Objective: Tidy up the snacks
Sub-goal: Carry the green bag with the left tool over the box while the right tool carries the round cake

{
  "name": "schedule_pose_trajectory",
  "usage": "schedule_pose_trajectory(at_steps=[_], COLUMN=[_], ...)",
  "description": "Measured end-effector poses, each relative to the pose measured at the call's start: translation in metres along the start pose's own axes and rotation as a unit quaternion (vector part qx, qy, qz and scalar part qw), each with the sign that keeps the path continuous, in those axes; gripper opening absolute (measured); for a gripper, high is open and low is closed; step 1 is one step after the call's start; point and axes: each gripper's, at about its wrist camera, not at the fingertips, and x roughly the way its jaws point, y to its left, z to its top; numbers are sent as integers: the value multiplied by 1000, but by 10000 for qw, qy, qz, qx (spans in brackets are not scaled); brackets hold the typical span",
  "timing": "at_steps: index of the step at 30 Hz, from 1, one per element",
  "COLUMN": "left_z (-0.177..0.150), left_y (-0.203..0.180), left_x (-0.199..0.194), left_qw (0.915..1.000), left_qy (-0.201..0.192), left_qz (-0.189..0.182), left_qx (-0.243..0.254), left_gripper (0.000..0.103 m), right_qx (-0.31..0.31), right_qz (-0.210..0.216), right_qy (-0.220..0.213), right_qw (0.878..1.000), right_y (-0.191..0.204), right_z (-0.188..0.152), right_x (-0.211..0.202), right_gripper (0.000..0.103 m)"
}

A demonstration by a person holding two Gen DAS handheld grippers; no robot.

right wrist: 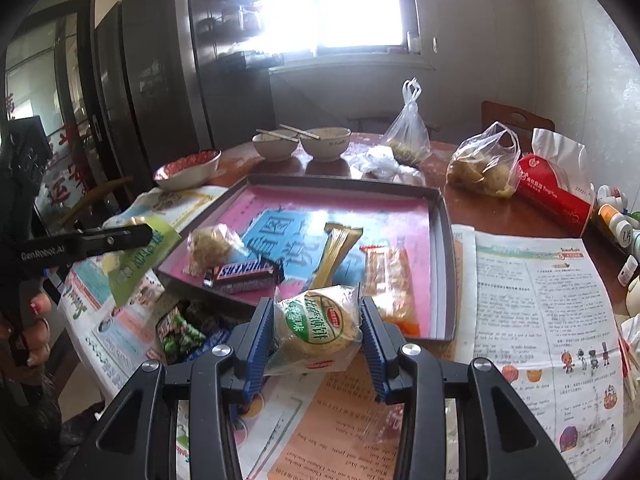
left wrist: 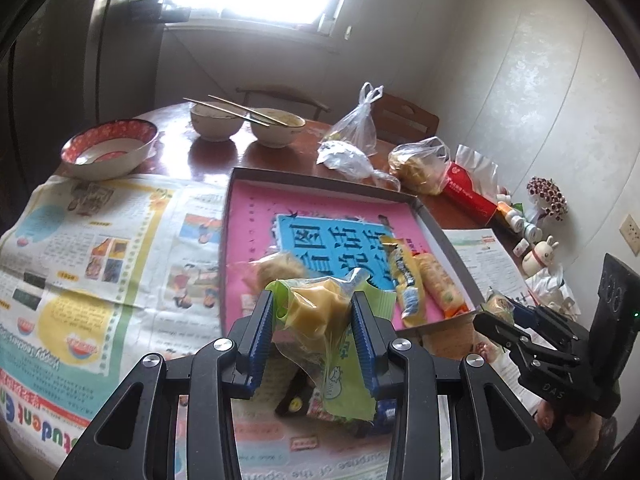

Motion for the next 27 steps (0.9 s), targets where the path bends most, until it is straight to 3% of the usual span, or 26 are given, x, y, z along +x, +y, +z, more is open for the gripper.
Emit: schedule_pose_trajectory(at_steps=[27], left_z=[33], left_y=[-11], left_x=[55], left_qw=[9992], left_qy=[187], left_qz=[-327], left_qx=[121], left_gripper=[39], right_qx=[349], right_qz=[-6], right_qy=[-6], right_qw=[9994], right_y=[-12], right_z=[28], right_x=[33], right_gripper=[43])
